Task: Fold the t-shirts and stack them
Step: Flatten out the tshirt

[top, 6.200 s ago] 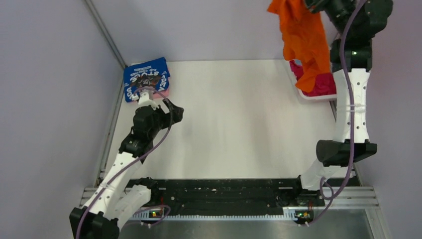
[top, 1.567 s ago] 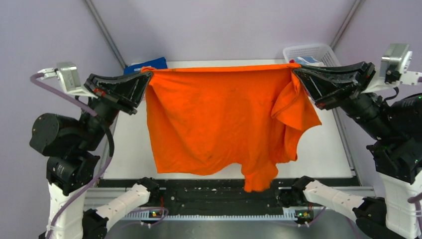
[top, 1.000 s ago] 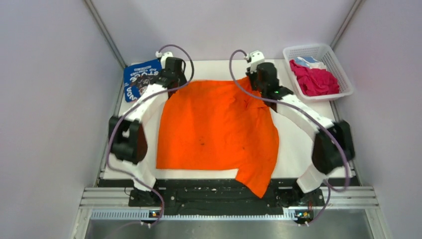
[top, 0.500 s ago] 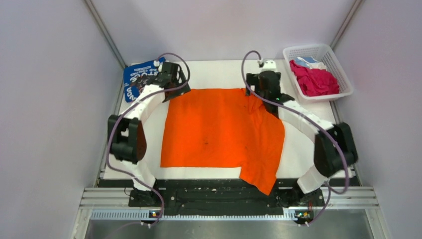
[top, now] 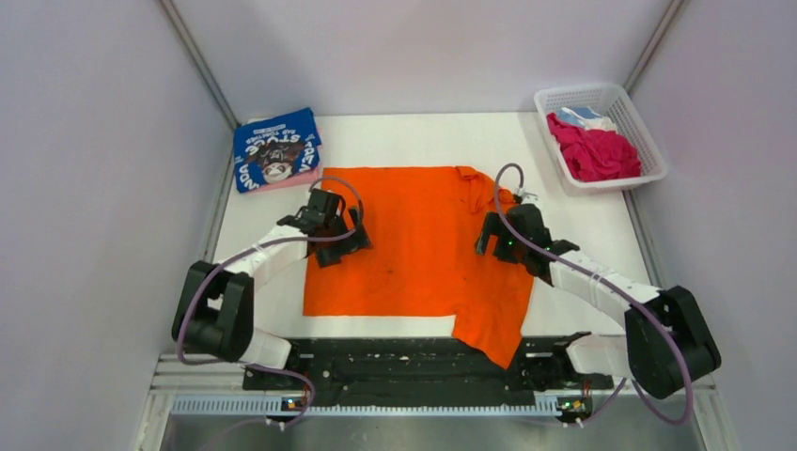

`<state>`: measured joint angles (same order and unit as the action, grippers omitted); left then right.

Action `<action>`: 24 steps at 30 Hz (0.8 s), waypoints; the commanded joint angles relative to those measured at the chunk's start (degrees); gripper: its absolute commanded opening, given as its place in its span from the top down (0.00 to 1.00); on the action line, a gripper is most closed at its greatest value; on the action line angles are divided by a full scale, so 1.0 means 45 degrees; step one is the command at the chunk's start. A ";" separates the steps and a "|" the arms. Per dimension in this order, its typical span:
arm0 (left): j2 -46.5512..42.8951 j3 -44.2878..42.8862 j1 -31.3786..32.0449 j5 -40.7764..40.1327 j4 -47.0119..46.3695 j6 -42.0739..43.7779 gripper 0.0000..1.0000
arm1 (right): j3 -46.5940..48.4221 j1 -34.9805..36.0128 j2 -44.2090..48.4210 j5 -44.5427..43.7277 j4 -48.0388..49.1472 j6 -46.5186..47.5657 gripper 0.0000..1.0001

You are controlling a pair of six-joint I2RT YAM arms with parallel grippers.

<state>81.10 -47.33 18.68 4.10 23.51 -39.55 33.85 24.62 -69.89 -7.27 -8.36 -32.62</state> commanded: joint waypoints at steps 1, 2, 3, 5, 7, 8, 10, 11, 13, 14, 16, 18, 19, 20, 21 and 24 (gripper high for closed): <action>0.1296 -0.0060 -0.0076 0.0471 -0.1679 -0.0570 0.01 | 0.0857 0.0045 -0.0987 -0.0206 0.1030 0.0093 0.01; 0.1741 -0.0292 -0.0128 0.0341 -0.1636 -0.0572 0.01 | 0.1146 0.0028 -0.1471 -0.0434 0.1171 0.0188 0.01; 0.2187 -0.0513 -0.0195 0.0203 -0.1634 -0.0557 0.01 | 0.1472 -0.0006 -0.1958 -0.0594 0.1176 0.0222 0.01; 0.3096 -0.1008 -0.0399 0.0116 -0.1633 -0.0523 0.01 | 0.2091 -0.0189 -0.3140 -0.0653 0.1205 0.0177 0.01; 0.3888 -0.1691 -0.0618 0.0192 -0.1525 -0.0453 0.01 | 0.2733 -0.0493 -0.4248 -0.0555 0.1270 0.0105 0.01; 0.4250 -0.2092 -0.0667 -0.0087 -0.1321 -0.0416 0.01 | 0.3123 -0.0655 -0.4764 -0.0504 0.1250 0.0077 0.01; 0.5166 -0.3053 -0.0683 -0.1556 -0.0695 -0.0242 0.01 | 0.3994 -0.0894 -0.5682 -0.0574 0.1290 0.0121 0.01; 0.5577 -0.3583 -0.0707 -0.1868 -0.0429 -0.0094 0.01 | 0.4380 -0.0991 -0.6244 -0.0661 0.1385 0.0179 0.01; 0.6379 -0.4670 -0.0745 -0.2246 -0.0031 0.0136 0.01 | 0.5247 -0.1270 -0.7143 -0.0877 0.1359 0.0268 0.01; 0.6776 -0.5189 -0.0766 -0.2347 0.0120 0.0210 0.01 | 0.5662 -0.1470 -0.7538 -0.0842 0.1319 0.0293 0.01; 0.7452 -0.6346 -0.0874 -0.2321 0.0510 0.0297 0.01 | 0.6476 -0.1977 -0.8286 -0.0777 0.1452 0.0397 0.01; 0.7942 -0.7456 -0.0960 -0.2104 0.0922 0.0343 0.01 | 0.7342 -0.2349 -0.8809 -0.0549 0.1496 0.0639 0.01; 0.8063 -0.7913 -0.0966 -0.1968 0.1172 0.0392 0.01 | 0.7794 -0.2445 -0.8894 -0.0465 0.1378 0.0915 0.01; 0.7985 -0.8292 -0.0967 -0.1844 0.1345 0.0486 0.01 | 0.8231 -0.2444 -0.8868 -0.0513 0.1122 0.1216 0.01; 0.7785 -0.8474 -0.0955 -0.1787 0.1464 0.0544 0.01 | 0.8518 -0.2432 -0.8691 -0.0511 0.0909 0.1532 0.01; 0.6263 -0.7971 -0.0947 -0.1943 0.1579 0.0548 0.01 | 0.8384 -0.2444 -0.7360 -0.0119 0.0488 0.1915 0.01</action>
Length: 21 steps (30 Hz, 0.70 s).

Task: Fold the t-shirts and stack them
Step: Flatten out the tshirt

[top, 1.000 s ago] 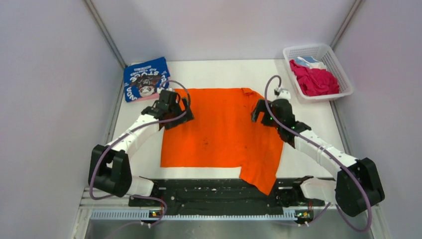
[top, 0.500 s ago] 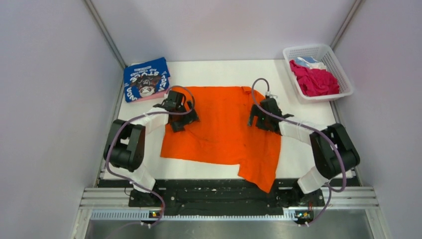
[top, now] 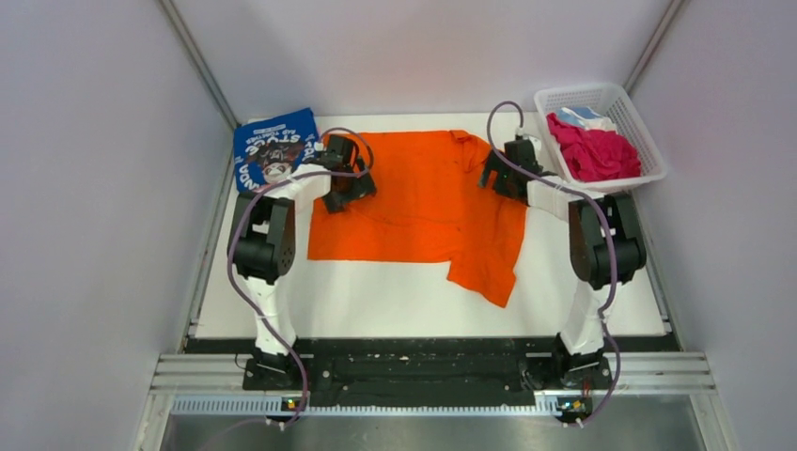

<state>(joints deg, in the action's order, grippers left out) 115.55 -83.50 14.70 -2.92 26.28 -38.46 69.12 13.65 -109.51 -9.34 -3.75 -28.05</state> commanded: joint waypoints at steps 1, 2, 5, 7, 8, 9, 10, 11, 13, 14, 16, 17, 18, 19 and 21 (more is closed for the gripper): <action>-0.2158 0.0574 -0.0063 -0.0543 0.0957 0.0223 0.01 | 0.0226 -0.0006 0.2110 0.0405 -0.0718 0.0902 0.01; -0.2913 0.1446 -0.0063 -0.0752 0.0890 0.0124 0.01 | -0.0317 0.0014 0.2781 0.0364 -0.0750 0.0790 0.01; -0.5502 0.3772 -0.0092 -0.1691 0.0917 -0.0199 0.01 | -0.2979 0.0018 0.5778 -0.0263 -0.0117 -0.0174 0.01; -0.7303 0.5237 -0.0145 -0.2496 0.1185 -0.0556 0.01 | -0.4596 0.0015 0.7500 -0.0784 0.0076 -0.1117 0.01; -0.7904 0.5878 -0.0210 -0.2774 0.1363 -0.0675 0.01 | -0.5336 0.0014 0.8289 -0.0879 0.0209 -0.1438 0.01; -0.8407 0.6430 -0.0311 -0.2948 0.1534 -0.0795 0.01 | -0.6078 0.0014 0.9064 -0.0983 0.0298 -0.1798 0.01; -0.8816 0.6972 -0.0460 -0.3078 0.1697 -0.0993 0.01 | -0.6690 0.0006 0.9708 -0.1082 0.0297 -0.2150 0.01; -0.9146 0.7436 -0.0735 -0.3081 0.1671 -0.1169 0.01 | -0.7133 0.0018 1.0203 -0.1207 0.0158 -0.2512 0.01; -0.9442 0.8158 -0.1162 -0.2829 0.1434 -0.1520 0.02 | -0.7640 0.0008 1.0905 -0.1253 -0.0383 -0.2987 0.01; -0.9485 0.8382 -0.1321 -0.2728 0.1233 -0.1626 0.03 | -0.7713 0.0030 1.1124 -0.1216 -0.0693 -0.3029 0.01; -0.9259 0.8562 -0.1504 -0.2596 0.0714 -0.1649 0.07 | -0.7616 0.0021 1.1339 -0.1057 -0.1319 -0.3007 0.01; -0.9006 0.8430 -0.1594 -0.2484 0.0680 -0.1708 0.11 | -0.7549 0.0022 1.1406 -0.0918 -0.1543 -0.2904 0.01; -0.8688 0.8248 -0.1649 -0.2402 0.0711 -0.1757 0.13 | -0.7490 0.0015 1.1443 -0.0747 -0.1735 -0.2853 0.01; -0.8363 0.8020 -0.1695 -0.2372 0.0855 -0.1863 0.15 | -0.7431 0.0021 1.1463 -0.0584 -0.1915 -0.2797 0.01; -0.7762 0.7709 -0.1723 -0.2168 0.0872 -0.1889 0.19 | -0.7355 0.0015 1.1501 -0.0311 -0.2359 -0.2693 0.01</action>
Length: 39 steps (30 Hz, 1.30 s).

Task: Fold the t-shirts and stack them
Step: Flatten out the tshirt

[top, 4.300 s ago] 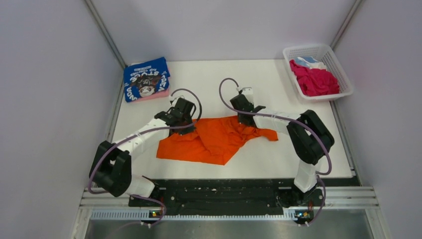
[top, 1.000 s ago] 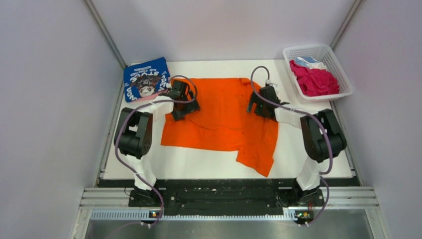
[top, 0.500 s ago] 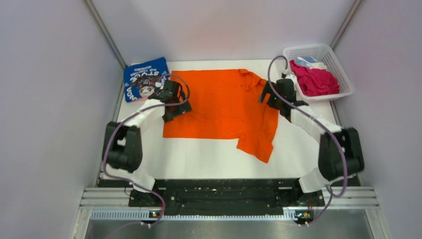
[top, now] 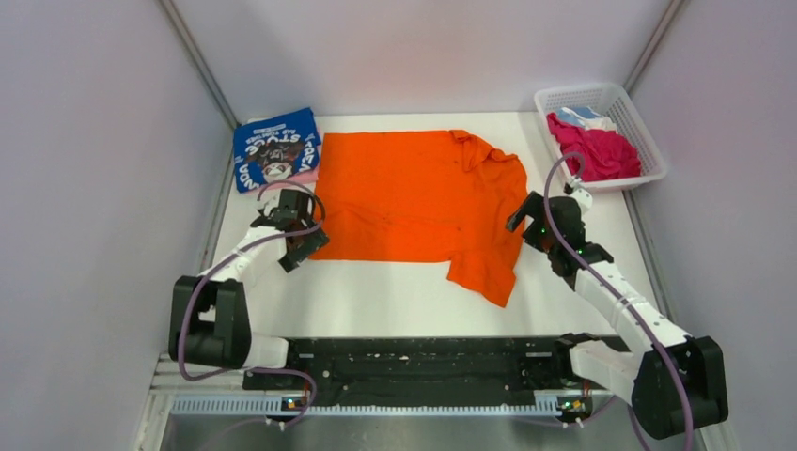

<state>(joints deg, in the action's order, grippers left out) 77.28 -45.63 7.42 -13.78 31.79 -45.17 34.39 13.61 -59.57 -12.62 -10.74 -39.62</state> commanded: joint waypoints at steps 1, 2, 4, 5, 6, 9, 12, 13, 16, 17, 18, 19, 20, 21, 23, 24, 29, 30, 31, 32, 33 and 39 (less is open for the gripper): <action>0.0953 -0.0760 -0.0106 0.0308 -0.0386 -0.0479 0.21 | 0.0382 0.0038 0.0449 0.0534 -0.1022 -0.0019 0.01; 0.1209 -0.0835 -0.0106 0.0378 -0.0344 -0.0598 0.25 | 0.0387 0.0037 0.0487 0.0539 -0.1266 0.0101 0.01; 0.1709 -0.0894 -0.0104 0.0480 -0.0263 -0.0737 0.27 | 0.0385 0.0031 0.0653 0.0385 -0.1791 0.0235 0.01; 0.1916 -0.0896 -0.0106 0.0467 -0.0282 -0.0765 0.29 | 0.0358 0.0037 0.0742 0.0315 -0.1953 0.0291 0.01; 0.2130 -0.0879 -0.0106 0.0431 -0.0316 -0.0788 0.30 | 0.0342 0.0042 0.0839 0.0265 -0.2101 0.0352 0.01; 0.2738 -0.1072 -0.0106 0.0652 -0.0314 -0.0739 0.36 | 0.0350 0.0027 0.1040 0.0212 -0.2548 0.0559 0.01; 0.3163 -0.1244 -0.0086 0.1027 -0.0345 -0.0626 0.48 | 0.0522 0.0038 0.1076 -0.0112 -0.3393 0.0749 0.01; 0.3272 -0.1257 -0.0086 0.1089 -0.0422 -0.0595 0.51 | 0.0548 0.0030 0.1071 -0.0213 -0.3640 0.0831 0.01; 0.3668 -0.1278 -0.0086 0.1239 -0.0634 -0.0500 0.67 | 0.0571 0.0036 0.1074 -0.0382 -0.4251 0.1006 0.01; 0.3838 -0.1387 -0.0082 0.1179 -0.0609 -0.0501 0.70 | 0.0589 0.0028 0.1093 -0.0389 -0.4402 0.1066 0.01; 0.4040 -0.1497 -0.0083 0.1113 -0.0596 -0.0450 0.73 | 0.0598 0.0036 0.1124 -0.0365 -0.4562 0.1093 0.01; 0.4207 -0.1581 -0.0086 0.1102 -0.0585 -0.0422 0.79 | 0.0619 0.0035 0.1170 -0.0348 -0.4707 0.1121 0.01; 0.4367 -0.1665 -0.0086 0.1100 -0.0610 -0.0397 0.87 | 0.0629 0.0054 0.1224 -0.0309 -0.4811 0.1207 0.01; 0.4483 -0.1744 -0.0086 0.1123 -0.0643 -0.0349 0.95 | 0.0672 0.0105 0.1250 -0.0299 -0.4928 0.1238 0.01; 0.4603 -0.1813 -0.0086 0.1249 -0.0731 -0.0240 1.00 | 0.0771 0.0436 0.1230 -0.0365 -0.5176 0.1297 0.01; 0.4550 -0.1804 -0.0086 0.1366 -0.0812 -0.0173 1.00 | 0.0897 0.0771 0.1158 -0.0462 -0.5292 0.1303 0.01; 0.3680 -0.1352 -0.0086 0.1513 -0.1010 -0.0028 1.00 | 0.1521 0.4158 -0.0339 -0.1663 -0.6021 0.0220 0.07; 0.3474 -0.1222 -0.0086 0.1458 -0.0998 -0.0022 1.00 | 0.1630 0.4656 -0.0781 -0.1762 -0.6169 -0.0165 0.09; 0.3226 -0.1066 -0.0086 0.1382 -0.1008 -0.0026 1.00 | 0.1693 0.5051 -0.1178 -0.1626 -0.6192 -0.0452 0.13; 0.3004 -0.0922 -0.0086 0.1290 -0.1017 -0.0007 1.00 | 0.1735 0.5371 -0.1535 -0.1504 -0.6136 -0.0696 0.17; 0.2806 -0.0782 -0.0086 0.1213 -0.1038 -0.0003 1.00 | 0.1777 0.5694 -0.1839 -0.1515 -0.6124 -0.0904 0.18; 0.2107 -0.0149 -0.0086 0.1325 -0.1203 0.0153 1.00 | 0.1603 0.6526 -0.3267 -0.1516 -0.6043 -0.1287 0.32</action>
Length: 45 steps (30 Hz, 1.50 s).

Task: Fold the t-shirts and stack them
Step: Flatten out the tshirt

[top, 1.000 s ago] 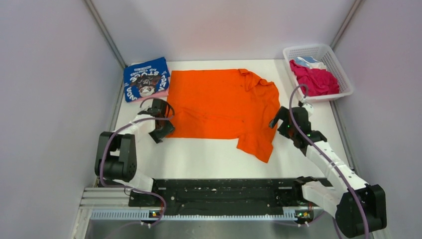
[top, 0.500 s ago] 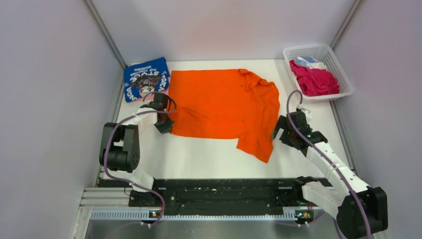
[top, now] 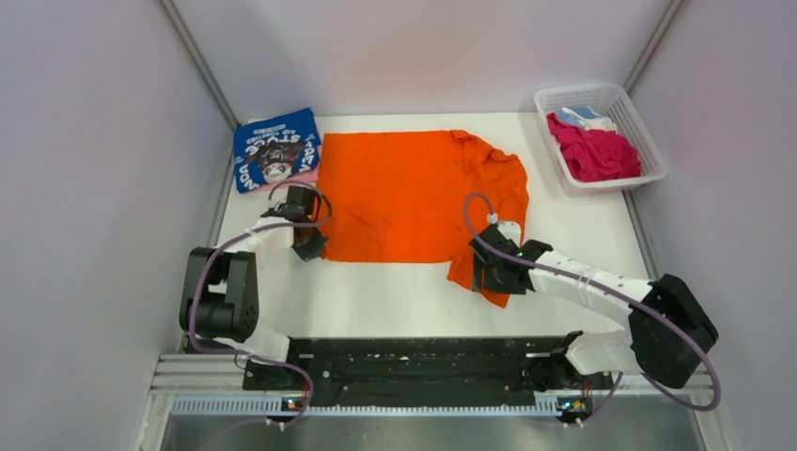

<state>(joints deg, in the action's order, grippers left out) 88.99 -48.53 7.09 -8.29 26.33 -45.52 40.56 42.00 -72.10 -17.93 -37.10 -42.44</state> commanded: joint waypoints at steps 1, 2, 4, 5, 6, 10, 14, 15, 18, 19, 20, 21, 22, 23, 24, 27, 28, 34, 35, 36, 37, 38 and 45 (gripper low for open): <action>-0.0530 0.0559 -0.0014 0.0120 -0.0005 0.0232 1.00 | 0.0127 0.0218 -0.0605 -0.0219 -0.0121 -0.0681 0.33; -0.0554 0.0601 -0.0014 0.0141 -0.0017 0.0232 1.00 | 0.0038 0.0218 -0.0676 -0.0110 -0.0069 -0.0756 0.35; -0.0604 0.0673 -0.0014 0.0163 -0.0085 0.0222 1.00 | -0.0151 0.0218 -0.0778 0.0080 -0.0056 -0.0998 0.39; -0.0634 0.0683 -0.0014 0.0163 -0.0098 0.0214 1.00 | -0.0280 0.0213 -0.0808 0.0184 -0.0039 -0.1080 0.39; -0.0645 0.0719 -0.0014 0.0171 -0.0112 0.0213 1.00 | -0.0453 0.0217 -0.0853 0.0224 -0.0042 -0.1210 0.40; -0.0706 0.0698 -0.0014 0.0135 -0.0120 0.0230 1.00 | -0.0993 0.0218 -0.1152 0.0403 0.0195 -0.1638 0.43; -0.0901 0.0756 -0.0012 0.0123 -0.0144 0.0261 1.00 | -0.1405 0.0227 -0.1650 0.0664 0.0968 -0.1812 0.53; -0.0981 0.0789 -0.0013 0.0134 -0.0179 0.0280 1.00 | -0.1494 0.0210 -0.1754 0.0570 0.1315 -0.1834 0.58; -0.1278 0.0759 -0.0014 0.0166 -0.0303 0.0425 1.00 | -0.1448 0.0124 -0.2033 0.0288 0.2195 -0.1600 0.73; -0.1360 0.0696 -0.0014 0.0132 -0.0318 0.0481 1.00 | -0.1390 0.0038 -0.2076 0.0152 0.2511 -0.1470 0.78; -0.1465 0.0615 -0.0014 0.0099 -0.0286 0.0517 1.00 | -0.1324 -0.0115 -0.2092 -0.0024 0.2728 -0.1354 0.86; -0.1557 0.0495 -0.0014 0.0075 -0.0226 0.0541 1.00 | -0.1201 -0.0253 -0.2046 -0.0176 0.2990 -0.1256 0.94; -0.1639 0.0307 -0.0014 0.0079 -0.0138 0.0559 1.00 | -0.1029 -0.0368 -0.1936 -0.0495 0.3042 -0.1173 1.00; -0.1718 0.0154 -0.0014 0.0075 -0.0061 0.0561 1.00 | -0.0763 -0.0439 -0.1775 -0.0889 0.3039 -0.1046 1.00; -0.1791 -0.0060 -0.0014 0.0052 0.0034 0.0610 1.00 | -0.0467 -0.0501 -0.1526 -0.1326 0.3002 -0.0861 1.00; -0.2217 -0.0924 -0.0014 -0.0089 0.0518 0.0758 1.00 | 0.0630 -0.0873 -0.0585 -0.2585 0.2804 -0.0129 1.00; -0.2461 -0.1259 -0.0014 -0.0134 0.0651 0.0806 1.00 | 0.1014 -0.1054 -0.0249 -0.2942 0.2772 0.0218 1.00; -0.4498 -0.3494 0.0006 -0.0025 0.1044 0.1525 1.00 | 0.4002 -0.2112 0.1574 -0.4210 0.2419 0.3132 1.00; -0.4841 -0.3807 0.0013 -0.0021 0.1108 0.1605 1.00 | 0.4458 -0.2312 0.1803 -0.4317 0.2258 0.3499 1.00; -0.5133 -0.4191 0.0012 0.0033 0.1245 0.1661 1.00 | 0.4988 -0.2454 0.2088 -0.4430 0.2125 0.3845 1.00; -0.5406 -0.4617 0.0019 0.0069 0.1421 0.1736 1.00 | 0.5467 -0.2540 0.2400 -0.4535 0.2048 0.4206 1.00; -0.5697 -0.5027 0.0008 0.0125 0.1558 0.1829 1.00 | 0.5976 -0.2552 0.2714 -0.4607 0.2028 0.4566 1.00; -0.7500 -0.8578 0.0011 0.0286 0.2260 0.2460 1.00 | 1.0423 -0.2546 0.3976 -0.3397 0.1751 0.6789 1.00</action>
<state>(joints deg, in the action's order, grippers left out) 60.23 -79.09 7.16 -7.31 35.35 -37.41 75.99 30.61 -57.30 -35.62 -28.84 -20.43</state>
